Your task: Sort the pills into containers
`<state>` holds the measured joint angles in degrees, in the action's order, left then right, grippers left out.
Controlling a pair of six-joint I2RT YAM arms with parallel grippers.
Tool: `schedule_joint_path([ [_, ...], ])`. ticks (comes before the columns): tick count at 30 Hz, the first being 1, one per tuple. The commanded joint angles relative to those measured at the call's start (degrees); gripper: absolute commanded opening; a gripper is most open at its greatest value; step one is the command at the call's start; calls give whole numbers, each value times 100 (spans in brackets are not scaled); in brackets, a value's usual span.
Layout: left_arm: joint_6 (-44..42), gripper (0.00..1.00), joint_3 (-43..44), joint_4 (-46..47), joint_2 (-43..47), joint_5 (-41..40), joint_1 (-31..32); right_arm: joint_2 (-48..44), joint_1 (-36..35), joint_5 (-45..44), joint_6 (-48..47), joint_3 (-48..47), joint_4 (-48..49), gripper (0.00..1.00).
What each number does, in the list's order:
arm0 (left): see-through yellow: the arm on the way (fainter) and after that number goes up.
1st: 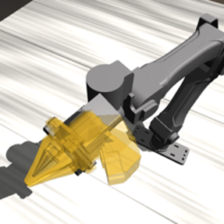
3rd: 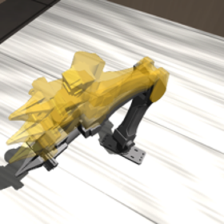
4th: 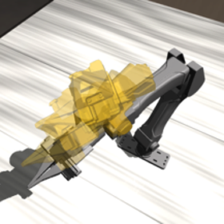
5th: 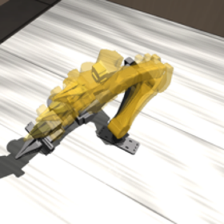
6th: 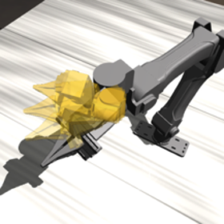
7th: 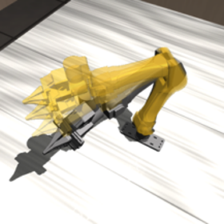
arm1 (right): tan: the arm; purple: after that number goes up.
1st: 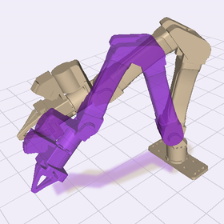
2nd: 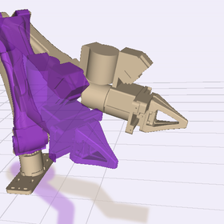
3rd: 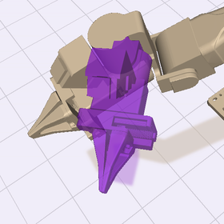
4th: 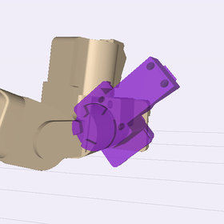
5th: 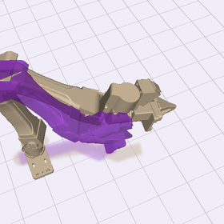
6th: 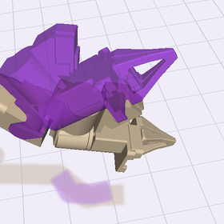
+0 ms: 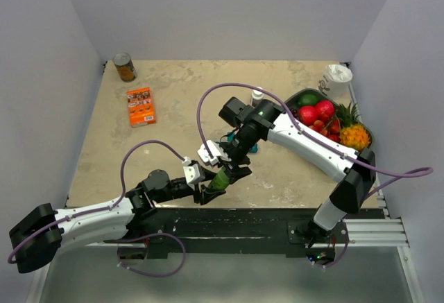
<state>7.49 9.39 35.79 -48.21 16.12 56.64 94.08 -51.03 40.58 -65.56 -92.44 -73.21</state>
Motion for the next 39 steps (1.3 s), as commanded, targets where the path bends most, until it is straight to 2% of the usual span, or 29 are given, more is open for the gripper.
schedule_joint_path([
  [1,-291,0,10,561,-40,243,14,-355,-30,29,499,-195,368,76],
  [5,-274,0,125,420,-5,40,14,-662,311,327,1264,-73,676,92],
  [8,-265,0,203,411,22,-47,22,-944,828,968,1878,68,966,99],
  [11,-283,0,256,420,-5,-214,22,-1173,1120,1531,2336,366,1203,99],
  [12,-291,0,265,429,-22,-310,22,-1243,1138,1506,2859,507,1360,99],
  [13,-283,0,283,437,-22,-363,22,-1391,1121,1358,3308,934,1997,99],
  [19,-239,0,362,543,-127,-715,31,-1682,1121,568,5164,1861,3319,99],
  [23,-204,0,423,560,-242,-742,31,-1657,1016,101,5352,1967,3480,99],
  [32,-169,0,520,640,-330,-821,31,-1569,778,-147,5343,2195,3586,99],
  [34,-169,0,529,631,-330,-856,31,-1551,752,-121,5317,2187,3586,97],
  [38,-169,0,529,622,-321,-856,31,-1533,752,29,5212,2178,3542,72],
  [39,-177,0,520,613,-330,-856,31,-1525,752,55,5142,2152,3516,59],
])
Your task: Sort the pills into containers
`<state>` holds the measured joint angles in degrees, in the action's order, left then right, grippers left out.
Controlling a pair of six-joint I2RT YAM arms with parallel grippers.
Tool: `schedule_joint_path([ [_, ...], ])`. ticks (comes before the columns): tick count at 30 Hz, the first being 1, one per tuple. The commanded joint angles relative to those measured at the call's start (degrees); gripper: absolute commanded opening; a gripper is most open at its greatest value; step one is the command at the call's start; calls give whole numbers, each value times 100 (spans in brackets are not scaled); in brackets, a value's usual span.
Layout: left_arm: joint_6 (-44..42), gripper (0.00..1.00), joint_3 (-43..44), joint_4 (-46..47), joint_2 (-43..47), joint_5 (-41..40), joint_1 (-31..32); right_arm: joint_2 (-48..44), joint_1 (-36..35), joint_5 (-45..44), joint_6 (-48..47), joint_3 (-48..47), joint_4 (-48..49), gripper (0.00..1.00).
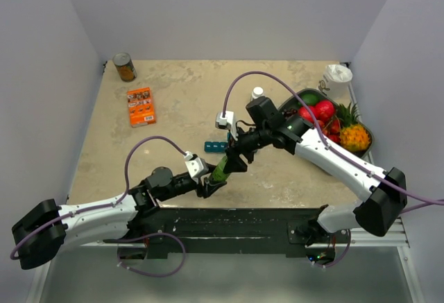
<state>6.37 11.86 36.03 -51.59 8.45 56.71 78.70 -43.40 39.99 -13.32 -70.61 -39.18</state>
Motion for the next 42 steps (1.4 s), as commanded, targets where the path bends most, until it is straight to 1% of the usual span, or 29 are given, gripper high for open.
schedule_joint_path([
  [1,-83,0,265,563,18,-80,25,40,-20,219,-118,-49,51,52],
  [2,-92,0,256,554,26,-71,25,49,-20,264,-257,-84,-2,45],
  [3,-110,0,247,545,35,-45,25,75,-28,307,-320,-154,-54,32],
  [4,-145,0,221,537,53,7,25,102,-46,351,-416,-198,-211,28],
  [6,-171,0,186,563,97,296,25,242,-142,579,-1239,-487,-589,19],
  [7,-197,0,168,563,106,402,25,330,-256,641,-1661,-611,-1165,16],
  [8,-224,0,159,545,114,638,25,513,-327,729,-2692,-760,-1536,15],
  [9,-233,0,159,537,114,754,25,654,-414,730,-3294,-1101,-1966,15],
  [10,-242,0,168,519,106,868,25,786,-650,669,-3909,-1261,-2841,13],
  [11,-250,0,168,510,88,991,25,875,-774,599,-4698,-1393,-3102,12],
  [12,-250,0,168,501,62,1227,25,997,-897,285,-4889,-1525,-3209,12],
  [14,-172,0,168,484,1,1526,25,981,-1162,19,-5301,-1535,-3175,12],
  [15,-137,0,159,475,-26,1598,25,1007,-1206,-321,-5356,-1596,-3105,11],
  [18,-22,0,80,501,-70,1660,25,1104,-1285,-667,-5453,-1850,-3131,11],
  [19,4,0,62,519,-53,1634,25,1104,-1285,-720,-5453,-1895,-3122,13],
  [23,22,0,-69,589,166,1380,25,1095,-1285,-756,-5077,-2010,-3061,26],
  [24,22,0,-70,546,202,1344,25,1087,-1285,-712,-5005,-1992,-3052,37],
  [26,13,0,-70,475,272,1239,25,1051,-1277,-607,-4717,-1974,-2991,48],
  [27,13,0,-70,414,290,1212,25,1025,-1259,-554,-4645,-1966,-2982,57],
  [28,22,0,-70,379,308,1177,25,999,-1155,-466,-4601,-1974,-2999,62],
  [30,31,0,-70,265,360,1063,25,928,-944,-10,-4600,-2035,-3069,68],
  [31,48,0,-70,221,395,1010,25,911,-716,183,-4635,-2071,-3191,74],
  [34,83,0,-52,80,422,861,25,788,-347,729,-4644,-2167,-3289,82],
  [37,127,0,71,-139,405,668,25,709,-196,967,-4163,-2141,-2992,84],
  [38,136,0,123,-201,370,623,25,691,-169,1002,-3691,-2098,-2842,85],
  [40,163,0,290,-394,326,465,25,656,-108,1037,-3153,-1913,-2343,86],
  [41,180,0,352,-465,273,413,25,630,-99,976,-2541,-1834,-2157,86],
  [42,198,0,457,-579,247,290,25,586,-99,924,-2309,-1668,-1964,86],
])
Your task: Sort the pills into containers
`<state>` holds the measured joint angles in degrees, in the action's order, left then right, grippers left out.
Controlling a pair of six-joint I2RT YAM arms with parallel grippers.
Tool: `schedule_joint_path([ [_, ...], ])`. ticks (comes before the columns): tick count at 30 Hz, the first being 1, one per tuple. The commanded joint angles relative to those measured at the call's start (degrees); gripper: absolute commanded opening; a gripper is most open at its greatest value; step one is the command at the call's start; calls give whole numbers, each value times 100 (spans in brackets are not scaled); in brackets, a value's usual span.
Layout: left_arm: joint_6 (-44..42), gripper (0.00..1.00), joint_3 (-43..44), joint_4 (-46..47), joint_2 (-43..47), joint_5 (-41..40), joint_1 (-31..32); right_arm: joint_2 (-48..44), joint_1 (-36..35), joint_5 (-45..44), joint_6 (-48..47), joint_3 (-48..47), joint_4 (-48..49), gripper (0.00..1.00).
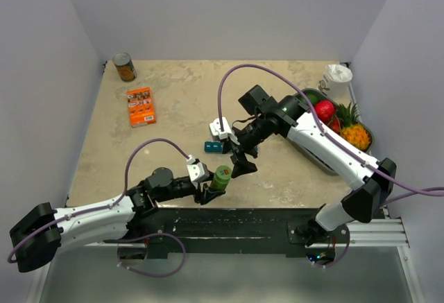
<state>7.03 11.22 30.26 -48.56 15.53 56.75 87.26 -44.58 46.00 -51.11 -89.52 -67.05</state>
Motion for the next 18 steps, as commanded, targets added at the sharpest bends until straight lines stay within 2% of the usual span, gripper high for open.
schedule_joint_path([
  [1,150,0,565,-37,-84,-463,20,-315,11,366,1551,294,1007,91],
  [2,159,0,609,-55,-110,-507,20,-359,10,288,1891,390,1166,99],
  [10,194,0,732,6,-216,-569,20,-588,10,-591,2895,1068,2221,99],
  [18,290,0,916,-64,-339,-841,20,-570,-121,-829,3002,1208,2380,99],
])
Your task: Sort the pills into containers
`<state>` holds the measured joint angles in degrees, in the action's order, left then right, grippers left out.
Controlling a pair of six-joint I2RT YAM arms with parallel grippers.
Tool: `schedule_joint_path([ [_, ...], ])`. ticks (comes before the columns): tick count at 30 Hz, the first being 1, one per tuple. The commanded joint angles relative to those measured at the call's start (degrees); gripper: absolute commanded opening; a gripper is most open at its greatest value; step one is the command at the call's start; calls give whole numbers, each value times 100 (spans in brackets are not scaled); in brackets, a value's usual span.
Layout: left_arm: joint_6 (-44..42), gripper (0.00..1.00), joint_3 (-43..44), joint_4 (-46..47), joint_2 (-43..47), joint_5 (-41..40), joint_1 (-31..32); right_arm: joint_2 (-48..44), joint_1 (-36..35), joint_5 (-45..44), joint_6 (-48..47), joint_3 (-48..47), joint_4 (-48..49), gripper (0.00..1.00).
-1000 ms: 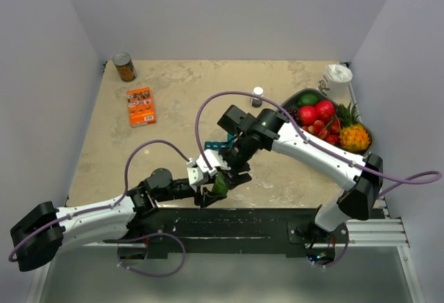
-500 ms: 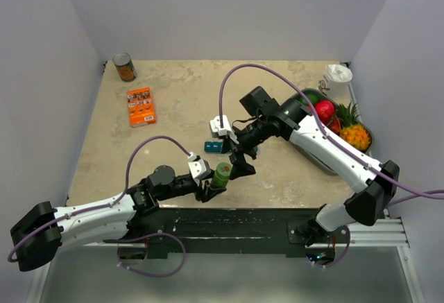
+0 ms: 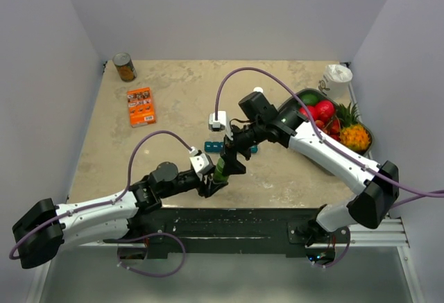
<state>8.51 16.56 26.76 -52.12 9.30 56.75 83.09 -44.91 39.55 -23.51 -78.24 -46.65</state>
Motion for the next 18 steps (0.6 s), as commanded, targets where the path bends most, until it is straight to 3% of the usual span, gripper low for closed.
schedule_joint_path([
  [1,151,0,401,268,17,-227,20,-153,-123,-211,215,89,332,99],
  [5,151,0,427,206,35,-288,20,-170,-141,-299,145,116,324,94],
  [12,124,0,427,84,9,-315,20,-144,-159,-53,-110,10,157,53],
  [13,81,0,419,75,17,-306,20,-126,-168,-9,-267,10,104,38],
  [16,-94,0,401,31,52,-96,20,-83,-290,228,-975,-60,-237,16],
  [18,-192,0,418,-31,61,211,20,49,-352,676,-1750,-270,-990,12],
])
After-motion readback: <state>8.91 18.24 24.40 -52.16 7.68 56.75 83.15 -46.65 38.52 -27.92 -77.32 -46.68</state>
